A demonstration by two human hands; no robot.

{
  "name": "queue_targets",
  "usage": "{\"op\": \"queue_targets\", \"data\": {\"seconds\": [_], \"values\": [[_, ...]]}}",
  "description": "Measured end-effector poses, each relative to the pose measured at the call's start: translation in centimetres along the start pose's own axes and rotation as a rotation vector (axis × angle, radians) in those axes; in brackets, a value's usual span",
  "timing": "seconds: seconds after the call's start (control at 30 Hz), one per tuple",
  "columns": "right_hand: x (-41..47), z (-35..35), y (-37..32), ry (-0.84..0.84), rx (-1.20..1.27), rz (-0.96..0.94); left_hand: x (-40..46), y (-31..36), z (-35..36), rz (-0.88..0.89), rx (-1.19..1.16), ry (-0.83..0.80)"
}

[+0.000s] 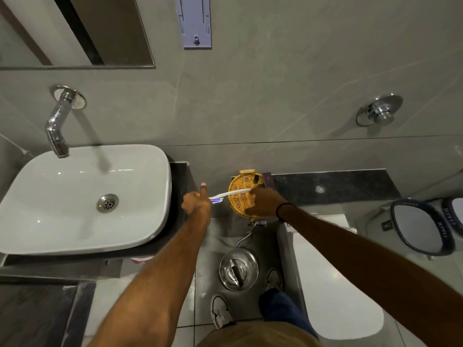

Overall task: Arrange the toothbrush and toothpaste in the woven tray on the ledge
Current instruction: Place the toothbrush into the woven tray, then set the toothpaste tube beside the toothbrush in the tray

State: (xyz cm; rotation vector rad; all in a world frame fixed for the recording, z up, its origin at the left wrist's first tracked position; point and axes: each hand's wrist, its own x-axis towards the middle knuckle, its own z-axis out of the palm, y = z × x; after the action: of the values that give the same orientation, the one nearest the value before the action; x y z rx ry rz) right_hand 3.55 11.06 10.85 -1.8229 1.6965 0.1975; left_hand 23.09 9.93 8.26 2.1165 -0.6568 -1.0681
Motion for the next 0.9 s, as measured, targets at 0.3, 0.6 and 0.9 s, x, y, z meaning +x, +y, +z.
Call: {"op": "queue_targets", "data": {"seconds": [0.3, 0.6, 0.9], "values": [[1.4, -1.1, -1.2, 0.119, -0.071, -0.125, 0.0, 0.9, 3.2, 0.081, 0.024, -0.058], [4.2, -1.4, 4.2, 0.118, 0.200, 0.102, 3.7, -0.1, 6.6, -0.136, 0.089, -0.142], [11.2, 2.7, 8.4, 0.115, 0.419, 0.310, 6.7, -1.3, 13.4, -0.451, -0.408, -0.227]]}}
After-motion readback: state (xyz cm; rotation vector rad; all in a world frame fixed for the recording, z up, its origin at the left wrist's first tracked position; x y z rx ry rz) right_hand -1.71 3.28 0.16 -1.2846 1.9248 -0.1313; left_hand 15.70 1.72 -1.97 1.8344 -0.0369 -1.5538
